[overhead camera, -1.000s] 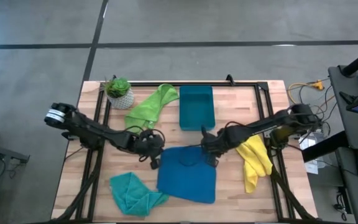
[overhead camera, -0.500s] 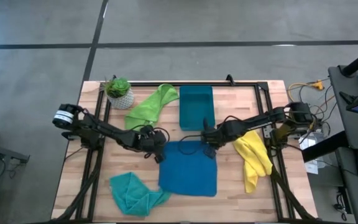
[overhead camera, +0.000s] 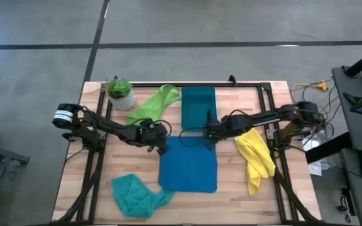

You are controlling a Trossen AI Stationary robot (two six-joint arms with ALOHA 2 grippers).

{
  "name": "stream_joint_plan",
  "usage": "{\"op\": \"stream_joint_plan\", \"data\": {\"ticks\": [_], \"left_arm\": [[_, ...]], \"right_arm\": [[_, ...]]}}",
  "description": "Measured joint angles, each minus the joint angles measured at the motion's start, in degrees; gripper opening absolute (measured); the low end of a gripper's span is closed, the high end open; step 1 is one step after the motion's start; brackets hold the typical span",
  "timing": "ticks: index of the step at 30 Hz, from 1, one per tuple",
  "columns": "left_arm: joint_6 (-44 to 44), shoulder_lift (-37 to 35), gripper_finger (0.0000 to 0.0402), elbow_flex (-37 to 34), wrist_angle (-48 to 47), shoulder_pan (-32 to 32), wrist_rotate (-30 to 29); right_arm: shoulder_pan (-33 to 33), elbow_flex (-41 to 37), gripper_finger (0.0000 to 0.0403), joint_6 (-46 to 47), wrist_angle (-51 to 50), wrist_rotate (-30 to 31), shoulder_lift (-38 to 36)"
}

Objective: Fold microfiber towels
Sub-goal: Fold the blue microfiber cloth

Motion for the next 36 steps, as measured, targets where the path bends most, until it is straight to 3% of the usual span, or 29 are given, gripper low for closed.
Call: {"op": "stream_joint_plan", "data": {"ticks": [5, 7, 13, 15, 20, 25, 29, 32, 36], "left_arm": [[-0.48, -2.41, 0.0159, -0.67, -3.66, 1.01, 0.35], [-0.36, -3.87, 0.0176, -1.05, -5.16, 1.01, 4.14], [0.67, -9.01, 0.0168, -3.75, -4.15, -1.79, 37.64], [-0.90, -10.82, 0.0152, -5.13, -3.94, -5.20, 43.02], [-2.09, -12.33, 0.0091, -9.95, 11.09, -16.42, 44.76], [-9.50, -5.50, 0.0009, -11.54, 25.73, -22.59, 42.98], [-13.57, 2.20, 0.0008, -9.25, 29.35, -24.18, 42.93], [-15.98, 7.39, 0.0002, -6.94, 29.27, -25.94, 49.91], [-20.22, 10.01, 0.0001, -5.15, 26.36, -30.66, 51.69]], "right_arm": [[1.36, 0.19, 0.0145, 0.02, -0.08, 0.02, -5.74], [3.03, 0.00, 0.0149, 0.09, -0.04, -0.31, -8.20], [10.94, -0.44, 0.0146, 5.20, 1.56, 0.12, -13.26], [13.77, -0.47, 0.0142, 7.63, 2.30, 1.92, -13.74], [19.86, -0.55, 0.0131, 15.82, 2.91, 10.22, -12.39], [22.70, -0.59, 0.0121, 22.39, 4.28, 10.95, -8.95], [24.17, -0.59, 0.0115, 25.63, 5.49, 10.61, -6.32], [25.03, -0.59, 0.0111, 27.10, 5.77, 9.99, -5.19], [25.76, -0.59, 0.0105, 25.43, 5.30, 8.49, -4.87]]}}
